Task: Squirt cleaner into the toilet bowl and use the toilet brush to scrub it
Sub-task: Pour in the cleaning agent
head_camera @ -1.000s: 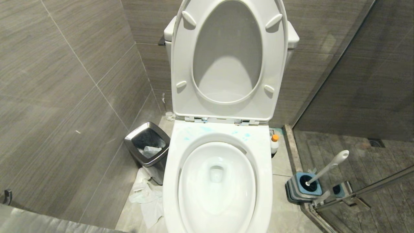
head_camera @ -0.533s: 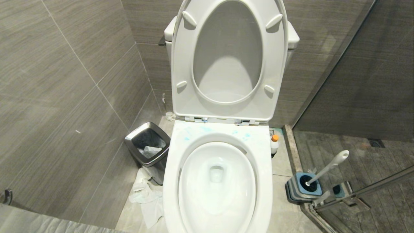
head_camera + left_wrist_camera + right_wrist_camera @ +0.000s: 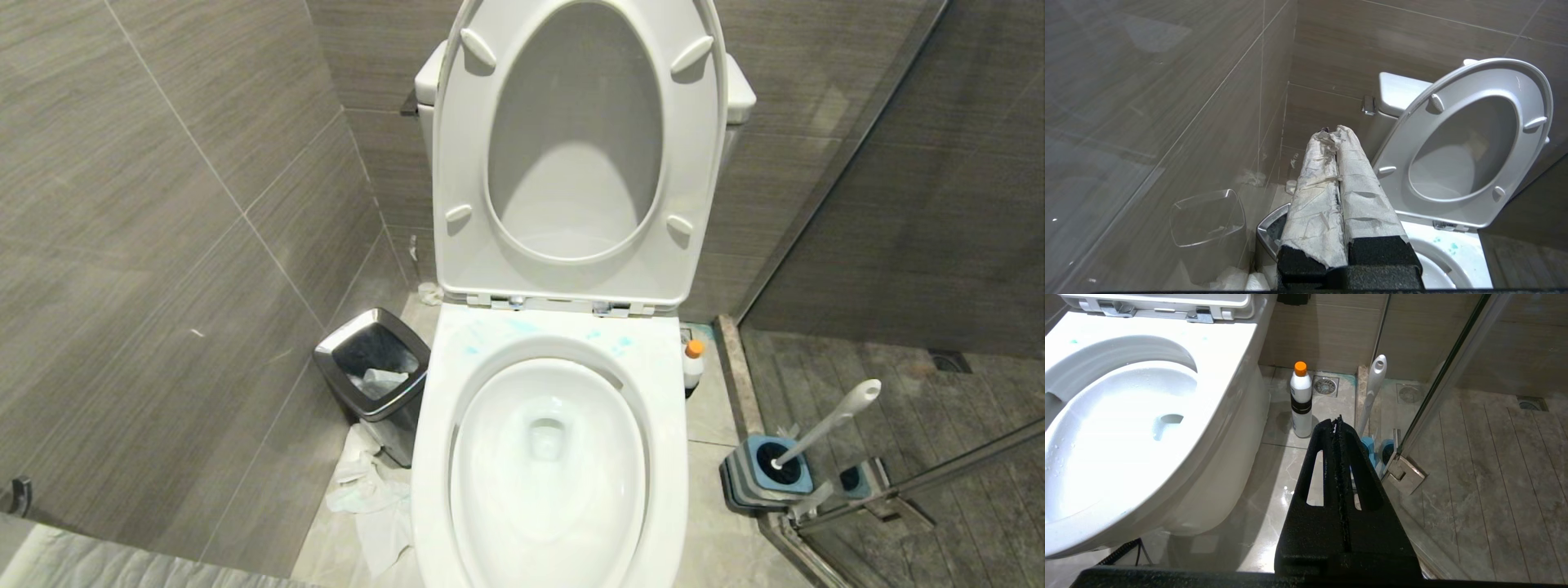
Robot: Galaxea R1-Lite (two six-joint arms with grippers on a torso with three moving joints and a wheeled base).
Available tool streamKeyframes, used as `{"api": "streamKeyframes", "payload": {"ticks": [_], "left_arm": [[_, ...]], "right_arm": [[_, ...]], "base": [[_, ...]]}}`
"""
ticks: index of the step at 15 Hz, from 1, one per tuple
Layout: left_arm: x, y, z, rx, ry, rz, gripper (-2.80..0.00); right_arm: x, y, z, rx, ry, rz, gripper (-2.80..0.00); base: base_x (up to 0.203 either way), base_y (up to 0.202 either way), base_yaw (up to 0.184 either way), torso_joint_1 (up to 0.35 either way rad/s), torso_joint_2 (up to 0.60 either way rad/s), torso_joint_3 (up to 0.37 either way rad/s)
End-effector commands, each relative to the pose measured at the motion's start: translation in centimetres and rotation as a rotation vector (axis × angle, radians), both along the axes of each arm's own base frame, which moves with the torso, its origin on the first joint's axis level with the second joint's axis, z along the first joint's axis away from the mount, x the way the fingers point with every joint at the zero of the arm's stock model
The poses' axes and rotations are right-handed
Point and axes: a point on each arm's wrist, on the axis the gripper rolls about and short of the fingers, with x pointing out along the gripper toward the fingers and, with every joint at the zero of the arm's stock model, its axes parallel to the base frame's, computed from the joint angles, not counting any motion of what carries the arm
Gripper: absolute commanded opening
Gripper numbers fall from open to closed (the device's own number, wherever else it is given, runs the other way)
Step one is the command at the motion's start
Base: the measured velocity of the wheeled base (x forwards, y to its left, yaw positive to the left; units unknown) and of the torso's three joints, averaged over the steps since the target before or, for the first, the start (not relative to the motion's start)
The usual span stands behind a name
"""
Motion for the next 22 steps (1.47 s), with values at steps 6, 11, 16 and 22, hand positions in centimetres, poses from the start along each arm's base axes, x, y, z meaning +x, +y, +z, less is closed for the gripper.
{"api": "streamKeyframes", "payload": {"ticks": [6,11,16,22], "left_arm": [[-5.6,-3.6,-14.0,0.131,0.038,-0.24,-2.8],[-3.5,-3.4,-23.3,0.212,0.102,-0.23,-2.8],[1.7,-3.0,-30.2,0.23,0.142,-0.052,-2.8],[2.3,-2.8,-33.2,0.243,0.343,0.016,-2.8]], "right_arm": [[0.2,0.0,-0.7,0.001,0.026,0.001,-2.8],[0.2,0.0,-0.7,0.001,0.026,-0.001,-2.8],[0.2,0.0,-0.7,0.001,0.024,0.0,-2.8],[0.2,0.0,-0.7,0.0,0.025,0.0,-2.8]], "base": [[0.0,0.0,0.0,0.0,0.0,0.0],[0.0,0.0,0.0,0.0,0.0,0.0],[0.0,0.0,0.0,0.0,0.0,0.0],[0.0,0.0,0.0,0.0,0.0,0.0]]}}
